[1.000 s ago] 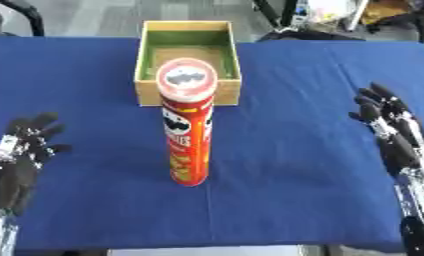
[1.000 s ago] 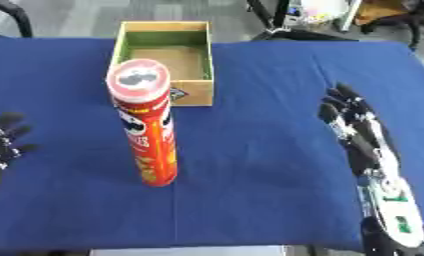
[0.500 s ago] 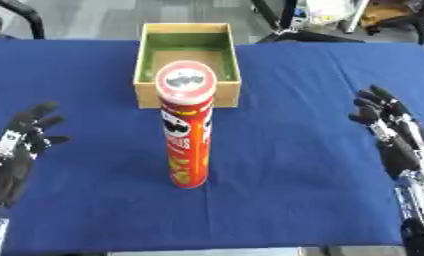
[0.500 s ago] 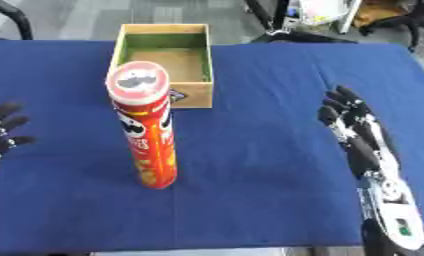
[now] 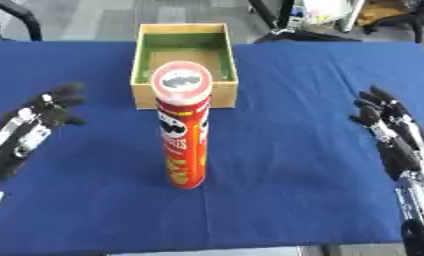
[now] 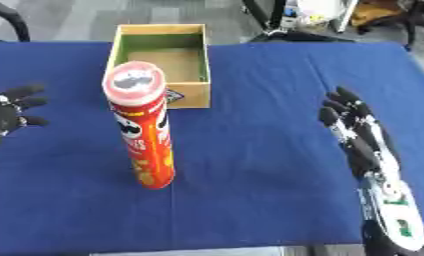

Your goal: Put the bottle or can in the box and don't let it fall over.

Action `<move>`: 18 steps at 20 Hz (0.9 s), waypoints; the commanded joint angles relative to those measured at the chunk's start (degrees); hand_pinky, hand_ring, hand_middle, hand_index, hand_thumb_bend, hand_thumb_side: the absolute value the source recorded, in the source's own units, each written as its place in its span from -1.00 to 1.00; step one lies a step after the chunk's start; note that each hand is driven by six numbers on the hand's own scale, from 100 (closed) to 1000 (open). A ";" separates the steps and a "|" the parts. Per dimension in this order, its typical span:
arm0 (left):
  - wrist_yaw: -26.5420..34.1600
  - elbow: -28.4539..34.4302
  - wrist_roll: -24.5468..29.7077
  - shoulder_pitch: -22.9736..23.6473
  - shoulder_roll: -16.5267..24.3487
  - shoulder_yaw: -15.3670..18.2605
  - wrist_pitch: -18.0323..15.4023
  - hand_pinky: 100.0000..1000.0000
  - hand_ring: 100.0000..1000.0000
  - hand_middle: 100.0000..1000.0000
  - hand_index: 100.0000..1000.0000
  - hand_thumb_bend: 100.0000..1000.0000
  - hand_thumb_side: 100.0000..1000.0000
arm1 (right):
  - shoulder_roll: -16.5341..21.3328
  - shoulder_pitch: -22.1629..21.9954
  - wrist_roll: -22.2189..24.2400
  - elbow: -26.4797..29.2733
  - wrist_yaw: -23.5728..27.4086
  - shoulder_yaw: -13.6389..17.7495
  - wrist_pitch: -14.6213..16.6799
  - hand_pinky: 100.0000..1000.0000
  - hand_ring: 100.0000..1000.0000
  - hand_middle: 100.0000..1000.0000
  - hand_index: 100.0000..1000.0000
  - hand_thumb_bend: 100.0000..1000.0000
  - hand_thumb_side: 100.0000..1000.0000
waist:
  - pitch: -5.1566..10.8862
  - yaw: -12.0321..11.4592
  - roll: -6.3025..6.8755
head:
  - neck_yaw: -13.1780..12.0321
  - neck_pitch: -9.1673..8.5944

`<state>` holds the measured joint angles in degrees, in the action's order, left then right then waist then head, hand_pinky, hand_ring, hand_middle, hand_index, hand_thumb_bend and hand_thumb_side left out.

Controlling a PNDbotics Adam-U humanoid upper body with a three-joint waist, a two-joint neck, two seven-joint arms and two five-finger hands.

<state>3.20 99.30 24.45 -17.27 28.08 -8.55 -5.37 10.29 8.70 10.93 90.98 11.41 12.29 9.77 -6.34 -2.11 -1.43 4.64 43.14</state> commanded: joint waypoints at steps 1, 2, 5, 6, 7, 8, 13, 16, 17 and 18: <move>-1.69 0.77 0.99 -2.61 3.28 -2.73 0.05 0.54 0.90 0.91 0.92 -0.41 0.42 | 0.86 0.52 0.34 0.62 0.50 0.03 0.08 0.54 0.78 0.67 0.84 0.06 -0.25 | 0.78 0.24 0.21 | -0.13 -0.56; -2.28 0.56 1.01 -3.30 3.53 -3.56 0.22 0.54 0.90 0.92 0.93 -0.38 0.39 | 0.86 0.53 0.38 0.62 0.52 0.01 0.07 0.54 0.78 0.67 0.84 0.06 -0.25 | 0.74 0.33 0.23 | -0.14 -0.55; -4.21 -0.03 1.64 -5.20 3.96 -6.41 0.25 0.54 0.90 0.92 0.95 -0.28 0.32 | 0.90 0.54 0.45 0.59 0.57 -0.01 0.04 0.54 0.78 0.67 0.83 0.06 -0.25 | 0.63 0.73 0.28 | -0.24 -0.47; -4.81 -0.25 2.10 -5.64 3.96 -7.16 0.09 0.54 0.90 0.92 0.95 -0.28 0.32 | 0.92 0.55 0.44 0.58 0.59 0.01 0.03 0.54 0.78 0.67 0.83 0.06 -0.25 | 0.60 0.81 0.29 | -0.23 -0.46; -5.46 -0.35 2.70 -6.11 3.91 -7.92 -0.19 0.55 0.90 0.92 0.96 -0.18 0.26 | 0.93 0.58 0.44 0.58 0.60 0.01 0.03 0.54 0.78 0.66 0.83 0.06 -0.25 | 0.56 0.94 0.31 | -0.24 -0.45; -6.10 -0.45 3.30 -6.51 3.80 -8.58 -0.50 0.55 0.90 0.92 0.96 -0.14 0.24 | 0.93 0.59 0.43 0.58 0.62 0.01 0.03 0.54 0.78 0.66 0.83 0.06 -0.25 | 0.53 1.03 0.32 | -0.24 -0.44; -8.81 -1.12 4.81 -7.92 2.95 -10.84 -1.05 0.54 0.89 0.92 0.98 -0.02 0.19 | 0.88 0.61 0.52 0.62 0.68 -0.05 -0.04 0.54 0.78 0.66 0.83 0.06 -0.25 | 0.54 1.35 0.38 | -0.03 -0.32; -10.16 -1.79 3.48 -8.34 2.17 -11.52 -0.50 0.52 0.89 0.93 1.00 -0.11 0.15 | 0.86 0.60 0.55 0.61 0.67 -0.07 -0.09 0.54 0.78 0.66 0.83 0.06 -0.24 | 0.64 1.40 0.35 | 0.05 -0.27; -10.55 -2.05 2.81 -8.45 1.77 -11.74 -0.13 0.52 0.89 0.93 1.00 -0.14 0.14 | 0.83 0.61 0.56 0.60 0.66 -0.09 -0.11 0.54 0.78 0.66 0.83 0.06 -0.24 | 0.68 1.41 0.34 | 0.04 -0.26; -10.85 -2.27 2.17 -8.55 1.39 -11.97 0.25 0.52 0.89 0.93 1.00 -0.15 0.13 | 0.80 0.62 0.58 0.60 0.65 -0.11 -0.13 0.54 0.78 0.66 0.83 0.06 -0.24 | 0.71 1.41 0.32 | 0.03 -0.26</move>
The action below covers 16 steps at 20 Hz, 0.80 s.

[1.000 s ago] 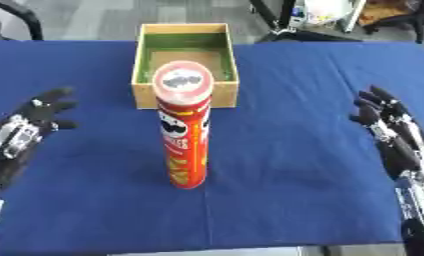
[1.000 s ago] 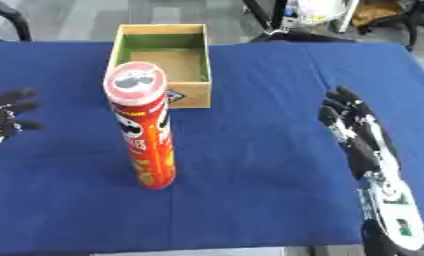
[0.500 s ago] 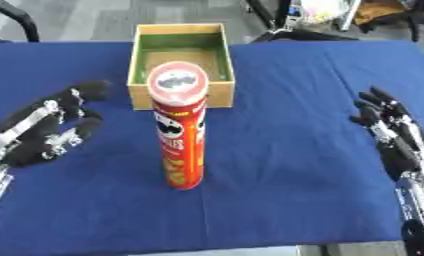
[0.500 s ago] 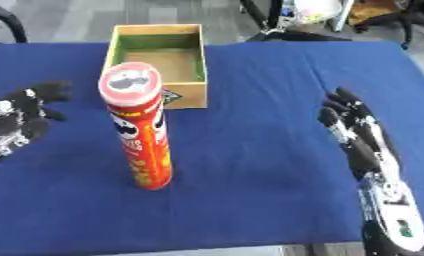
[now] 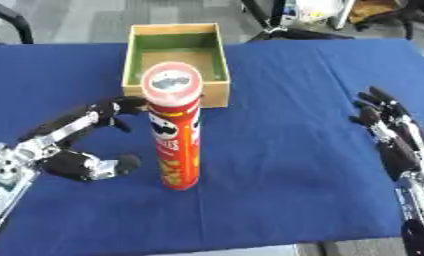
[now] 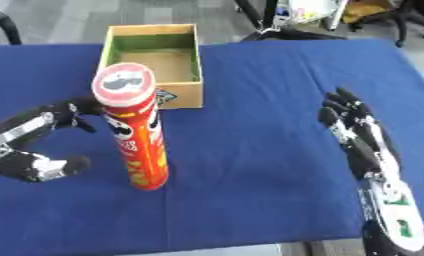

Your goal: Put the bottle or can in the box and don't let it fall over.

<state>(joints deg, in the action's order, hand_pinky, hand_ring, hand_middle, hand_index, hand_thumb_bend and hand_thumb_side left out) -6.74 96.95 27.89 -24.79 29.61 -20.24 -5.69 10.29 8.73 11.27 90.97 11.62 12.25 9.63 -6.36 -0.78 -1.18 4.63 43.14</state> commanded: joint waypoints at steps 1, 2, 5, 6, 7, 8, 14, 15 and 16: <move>-1.20 -0.11 -1.89 -1.13 -0.51 -0.51 0.91 0.51 0.89 0.94 1.00 -0.21 0.09 | 0.76 0.62 0.27 0.62 0.43 -0.10 -0.01 0.54 0.78 0.66 0.83 0.06 -0.24 | 0.77 0.08 0.04 | 0.04 -0.26; -1.60 -0.31 -2.55 -1.29 -0.89 -0.76 1.21 0.51 0.89 0.94 1.00 -0.23 0.08 | 0.73 0.64 0.30 0.63 0.41 -0.13 -0.02 0.54 0.78 0.66 0.83 0.06 -0.24 | 0.81 0.09 0.01 | 0.06 -0.26; -2.52 -0.93 -3.89 -1.63 -1.86 -1.59 1.56 0.50 0.89 0.94 1.00 -0.32 0.02 | 0.68 0.69 0.39 0.60 0.35 -0.19 -0.07 0.54 0.78 0.66 0.83 0.06 -0.24 | 0.88 0.18 -0.11 | 0.03 -0.26; -2.80 -1.13 -4.25 -1.75 -2.07 -1.81 1.54 0.50 0.89 0.94 1.00 -0.33 0.01 | 0.68 0.70 0.43 0.58 0.32 -0.21 -0.09 0.54 0.78 0.66 0.83 0.06 -0.24 | 0.89 0.23 -0.15 | 0.01 -0.24; -3.10 -1.35 -4.63 -1.85 -2.26 -1.99 1.54 0.50 0.89 0.94 1.00 -0.33 0.01 | 0.67 0.72 0.46 0.56 0.30 -0.21 -0.09 0.54 0.78 0.66 0.83 0.06 -0.24 | 0.91 0.27 -0.18 | -0.02 -0.23; -3.39 -1.57 -5.03 -1.96 -2.43 -2.14 1.56 0.50 0.89 0.94 1.00 -0.33 0.01 | 0.66 0.74 0.48 0.54 0.29 -0.22 -0.09 0.54 0.78 0.66 0.83 0.06 -0.24 | 0.91 0.32 -0.21 | -0.05 -0.23; -4.53 -3.00 -6.43 -2.77 -3.22 -2.81 1.36 0.51 0.89 0.94 1.00 -0.36 0.01 | 0.65 0.84 0.60 0.40 0.26 -0.29 -0.13 0.54 0.78 0.66 0.83 0.06 -0.24 | 0.89 0.35 -0.36 | -0.27 -0.19; -4.56 -3.20 -6.45 -2.88 -3.32 -2.88 1.23 0.51 0.89 0.94 1.00 -0.36 0.02 | 0.64 0.86 0.61 0.39 0.25 -0.29 -0.13 0.54 0.78 0.66 0.83 0.06 -0.23 | 0.88 0.37 -0.38 | -0.28 -0.20; -4.52 -3.38 -6.38 -2.99 -3.46 -2.97 1.07 0.51 0.89 0.94 1.00 -0.36 0.02 | 0.65 0.87 0.61 0.37 0.25 -0.28 -0.14 0.54 0.78 0.66 0.83 0.06 -0.24 | 0.88 0.38 -0.41 | -0.29 -0.19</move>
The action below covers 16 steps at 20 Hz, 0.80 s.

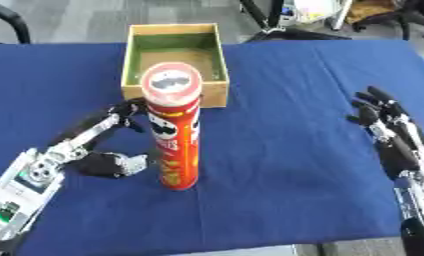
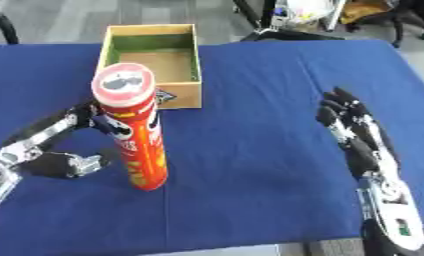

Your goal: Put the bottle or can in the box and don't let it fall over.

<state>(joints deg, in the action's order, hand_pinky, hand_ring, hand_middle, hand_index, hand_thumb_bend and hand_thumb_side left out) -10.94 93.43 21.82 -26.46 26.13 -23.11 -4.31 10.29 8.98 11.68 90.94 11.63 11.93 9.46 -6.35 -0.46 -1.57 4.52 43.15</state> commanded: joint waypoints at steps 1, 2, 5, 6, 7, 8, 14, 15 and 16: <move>-0.29 -0.05 -0.20 -1.42 -0.12 -0.15 -0.42 0.51 0.89 0.94 1.00 -0.37 0.02 | 0.65 0.62 0.19 0.38 0.24 0.04 0.03 0.54 0.78 0.66 0.83 0.06 -0.24 | 0.87 0.07 -0.04 | -0.19 -0.20; -0.27 -0.24 -0.07 -1.52 -0.28 -0.22 -0.50 0.51 0.89 0.94 1.00 -0.37 0.02 | 0.64 0.62 0.20 0.36 0.25 0.03 0.03 0.54 0.78 0.66 0.83 0.06 -0.24 | 0.87 0.08 -0.06 | -0.20 -0.20; -0.34 -0.78 0.07 -1.82 -0.74 -0.47 -0.53 0.51 0.89 0.94 1.00 -0.37 0.03 | 0.61 0.65 0.24 0.34 0.28 -0.01 0.03 0.54 0.78 0.66 0.83 0.06 -0.24 | 0.88 0.11 -0.11 | -0.23 -0.18; -0.40 -0.94 0.04 -1.95 -0.89 -0.57 -0.50 0.51 0.89 0.94 1.00 -0.37 0.03 | 0.61 0.66 0.26 0.33 0.28 -0.01 0.03 0.54 0.78 0.66 0.83 0.06 -0.24 | 0.89 0.11 -0.12 | -0.25 -0.19; -0.48 -1.09 -0.01 -2.09 -1.02 -0.66 -0.48 0.51 0.89 0.94 1.00 -0.37 0.03 | 0.61 0.66 0.27 0.32 0.27 -0.02 0.03 0.54 0.78 0.66 0.83 0.06 -0.24 | 0.89 0.11 -0.13 | -0.27 -0.19; -0.54 -1.28 -0.07 -2.21 -1.14 -0.73 -0.44 0.51 0.89 0.94 1.00 -0.37 0.03 | 0.61 0.65 0.29 0.31 0.28 -0.02 0.03 0.54 0.78 0.66 0.83 0.06 -0.24 | 0.89 0.12 -0.14 | -0.29 -0.18; -0.06 -2.30 -0.02 -2.73 -1.73 -1.23 -0.70 0.52 0.89 0.93 1.00 -0.37 0.05 | 0.60 0.61 0.31 0.30 0.33 -0.02 0.02 0.54 0.78 0.66 0.83 0.06 -0.24 | 0.87 0.24 -0.11 | -0.24 -0.15; 0.06 -2.42 0.02 -2.79 -1.78 -1.29 -0.79 0.52 0.89 0.93 1.00 -0.37 0.05 | 0.60 0.60 0.32 0.30 0.35 -0.02 0.02 0.54 0.78 0.66 0.83 0.06 -0.24 | 0.87 0.25 -0.10 | -0.23 -0.14; 0.15 -2.53 0.10 -2.84 -1.83 -1.37 -0.87 0.52 0.89 0.93 1.00 -0.38 0.06 | 0.61 0.58 0.33 0.30 0.36 -0.02 0.01 0.54 0.78 0.66 0.83 0.06 -0.24 | 0.86 0.27 -0.09 | -0.22 -0.14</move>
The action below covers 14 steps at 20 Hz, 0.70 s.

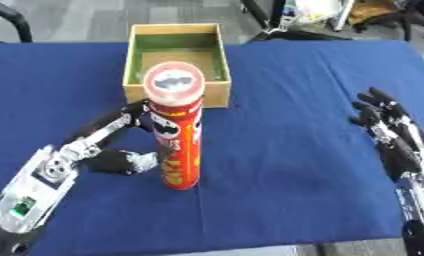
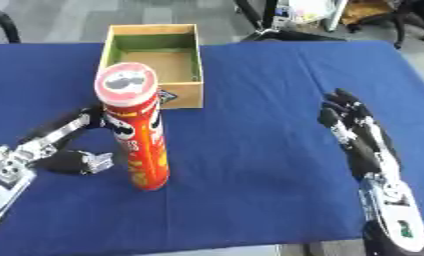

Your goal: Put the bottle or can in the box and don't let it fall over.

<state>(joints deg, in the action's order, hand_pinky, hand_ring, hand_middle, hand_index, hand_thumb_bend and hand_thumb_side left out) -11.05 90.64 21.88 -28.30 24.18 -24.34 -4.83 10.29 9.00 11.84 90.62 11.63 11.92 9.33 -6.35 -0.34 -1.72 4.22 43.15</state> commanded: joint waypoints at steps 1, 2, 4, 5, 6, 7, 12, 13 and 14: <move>0.33 0.13 0.18 -1.06 0.06 -0.21 -0.42 0.52 0.89 0.93 1.00 -0.38 0.06 | 0.61 0.55 0.17 0.61 0.37 -0.01 0.13 0.54 0.78 0.66 0.83 0.06 -0.24 | 0.85 0.18 0.07 | 0.08 -0.15; 0.37 -0.01 0.31 -1.11 -0.03 -0.28 -0.46 0.51 0.89 0.93 1.00 -0.38 0.06 | 0.61 0.55 0.17 0.62 0.38 -0.01 0.13 0.54 0.78 0.67 0.83 0.06 -0.24 | 0.84 0.20 0.08 | 0.10 -0.15; 0.31 -0.42 0.45 -1.25 -0.27 -0.43 -0.52 0.52 0.89 0.93 1.00 -0.38 0.06 | 0.61 0.55 0.19 0.62 0.40 -0.01 0.12 0.54 0.78 0.67 0.83 0.06 -0.24 | 0.83 0.22 0.08 | 0.14 -0.18; 0.23 -0.68 0.44 -1.30 -0.41 -0.51 -0.54 0.52 0.89 0.93 1.00 -0.38 0.06 | 0.60 0.56 0.22 0.62 0.41 -0.02 0.12 0.54 0.78 0.67 0.83 0.06 -0.24 | 0.81 0.24 0.07 | 0.14 -0.19; 0.14 -0.94 0.39 -1.35 -0.54 -0.58 -0.57 0.52 0.89 0.93 1.00 -0.38 0.06 | 0.61 0.56 0.23 0.60 0.42 -0.03 0.11 0.54 0.78 0.67 0.83 0.06 -0.24 | 0.79 0.26 0.05 | 0.15 -0.18; 0.04 -1.18 0.32 -1.38 -0.66 -0.67 -0.62 0.52 0.89 0.93 1.00 -0.38 0.06 | 0.62 0.55 0.24 0.58 0.43 -0.03 0.11 0.54 0.78 0.67 0.83 0.06 -0.24 | 0.79 0.27 0.04 | 0.16 -0.16; -0.78 -2.86 0.18 -1.61 -1.24 -1.14 -1.22 0.51 0.89 0.94 1.00 -0.36 0.06 | 0.63 0.57 0.28 0.51 0.49 -0.04 0.11 0.54 0.78 0.67 0.83 0.05 -0.24 | 0.75 0.31 0.00 | 0.15 -0.16; -0.96 -3.17 0.25 -1.64 -1.33 -1.22 -1.42 0.51 0.89 0.94 1.00 -0.36 0.06 | 0.63 0.57 0.29 0.51 0.49 -0.04 0.10 0.54 0.78 0.67 0.83 0.05 -0.24 | 0.74 0.31 0.00 | 0.14 -0.17; -1.13 -3.45 0.37 -1.66 -1.40 -1.31 -1.65 0.51 0.89 0.94 1.00 -0.36 0.06 | 0.64 0.56 0.30 0.50 0.50 -0.03 0.10 0.54 0.78 0.67 0.83 0.05 -0.24 | 0.74 0.32 0.01 | 0.14 -0.17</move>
<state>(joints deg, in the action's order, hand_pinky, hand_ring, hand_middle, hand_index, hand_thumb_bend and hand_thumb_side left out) -11.76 86.93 22.26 -28.84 22.68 -25.59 -6.05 10.29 9.00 11.89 90.61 11.69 11.92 9.31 -6.35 -0.09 -1.73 4.22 43.15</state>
